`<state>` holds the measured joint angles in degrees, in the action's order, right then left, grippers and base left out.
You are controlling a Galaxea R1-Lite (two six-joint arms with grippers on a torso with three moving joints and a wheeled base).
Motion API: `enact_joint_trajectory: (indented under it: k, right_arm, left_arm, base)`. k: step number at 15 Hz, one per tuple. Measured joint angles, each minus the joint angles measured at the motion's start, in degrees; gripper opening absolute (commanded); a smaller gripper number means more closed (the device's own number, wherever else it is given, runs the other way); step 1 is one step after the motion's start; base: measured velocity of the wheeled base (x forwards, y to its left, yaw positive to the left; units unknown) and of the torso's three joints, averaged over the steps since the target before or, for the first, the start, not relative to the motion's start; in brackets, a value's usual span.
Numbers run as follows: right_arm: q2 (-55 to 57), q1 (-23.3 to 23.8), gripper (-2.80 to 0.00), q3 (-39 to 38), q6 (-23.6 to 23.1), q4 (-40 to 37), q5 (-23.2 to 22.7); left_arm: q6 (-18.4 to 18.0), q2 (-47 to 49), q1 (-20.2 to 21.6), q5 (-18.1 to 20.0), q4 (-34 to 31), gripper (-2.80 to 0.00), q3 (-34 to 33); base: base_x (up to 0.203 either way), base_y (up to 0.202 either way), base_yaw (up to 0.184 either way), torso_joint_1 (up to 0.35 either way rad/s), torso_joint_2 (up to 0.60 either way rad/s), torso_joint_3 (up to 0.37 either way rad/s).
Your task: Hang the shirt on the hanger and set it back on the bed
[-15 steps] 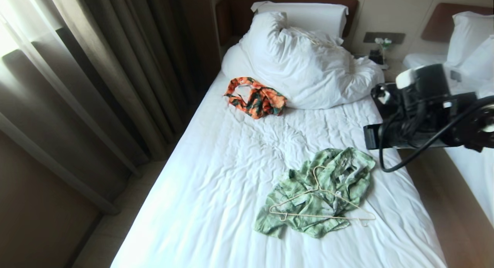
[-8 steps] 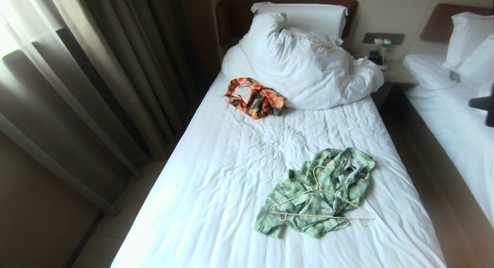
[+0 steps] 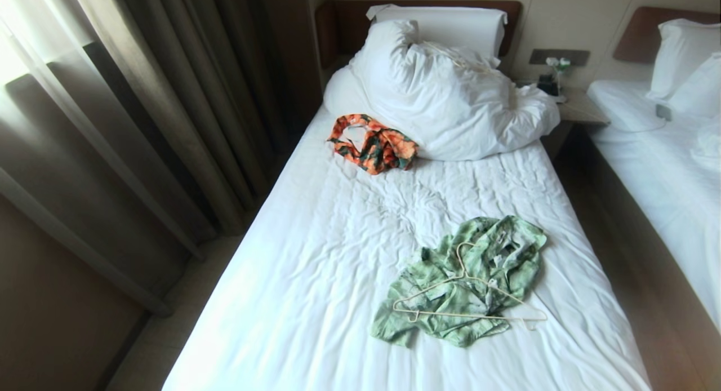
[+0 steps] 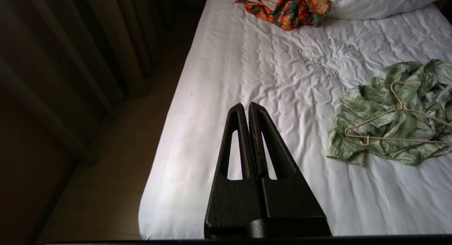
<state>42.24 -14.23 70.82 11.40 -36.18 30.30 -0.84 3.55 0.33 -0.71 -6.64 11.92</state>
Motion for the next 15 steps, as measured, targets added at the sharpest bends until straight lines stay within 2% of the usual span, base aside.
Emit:
enact_joint_trajectory:
  k: [4,7,11,15]
  right_arm:
    - [-10.8,3.5,-2.8,-10.5,-1.1,-0.6,-2.8]
    - [-18.1,6.5,-2.8,-17.9,-1.2,-0.5,-7.1]
    - [-24.7,9.5,-2.8,-26.1,-1.4,1.8,-12.3]
    - [-31.7,12.8,-2.8,-40.9,-5.7,9.3,-21.9]
  left_arm:
    - [-1.9,-2.8,0.1,-0.6,0.2,-2.8,-4.5]
    - [-5.7,-3.4,0.1,-1.2,1.0,-2.8,-7.2]
    - [-6.0,-3.5,0.1,-1.0,1.0,-2.8,-8.0]
    - [-5.9,-3.5,0.1,0.8,1.0,-2.8,-8.8]
  base:
    - [0.0,0.0,0.0,0.0,0.0,0.0]
    - [0.0,0.0,0.0,0.0,0.0,0.0]
    - [0.0,0.0,0.0,0.0,0.0,0.0]
    - [0.0,0.0,0.0,0.0,0.0,0.0]
